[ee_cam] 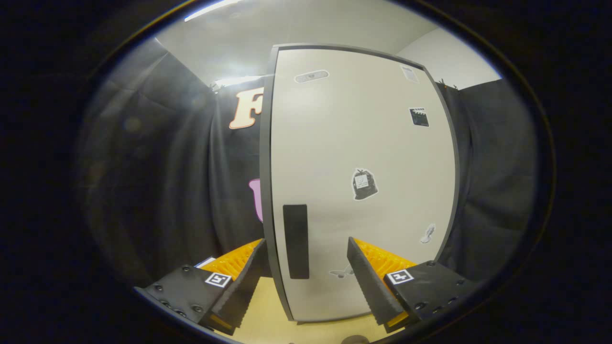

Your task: Open the shoe cabinet door, grab the shoes and put them into the shoe cabinet, then close the shoe cabinet door.

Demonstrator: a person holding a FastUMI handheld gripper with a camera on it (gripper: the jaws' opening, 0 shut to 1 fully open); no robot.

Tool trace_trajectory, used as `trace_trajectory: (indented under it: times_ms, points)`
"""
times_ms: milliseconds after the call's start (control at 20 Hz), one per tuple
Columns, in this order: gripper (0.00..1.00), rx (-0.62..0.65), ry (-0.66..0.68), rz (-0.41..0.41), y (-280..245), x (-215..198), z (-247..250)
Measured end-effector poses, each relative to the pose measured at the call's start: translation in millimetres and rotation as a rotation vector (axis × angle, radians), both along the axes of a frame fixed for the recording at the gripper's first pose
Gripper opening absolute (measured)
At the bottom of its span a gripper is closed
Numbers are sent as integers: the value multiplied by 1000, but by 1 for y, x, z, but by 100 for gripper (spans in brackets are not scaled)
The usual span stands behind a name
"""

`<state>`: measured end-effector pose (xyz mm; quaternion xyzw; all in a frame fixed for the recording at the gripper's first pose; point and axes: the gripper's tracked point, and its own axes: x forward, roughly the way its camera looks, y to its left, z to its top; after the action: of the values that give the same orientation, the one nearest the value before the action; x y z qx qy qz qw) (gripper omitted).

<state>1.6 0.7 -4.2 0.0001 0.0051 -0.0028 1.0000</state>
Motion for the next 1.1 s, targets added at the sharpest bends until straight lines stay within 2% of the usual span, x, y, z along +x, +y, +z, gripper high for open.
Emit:
trace_trajectory:
  times_ms: [600,1100]
  points:
    - [100,7,16,6,4,15,-6]
    - [100,16,28,-6,11,45,-20]
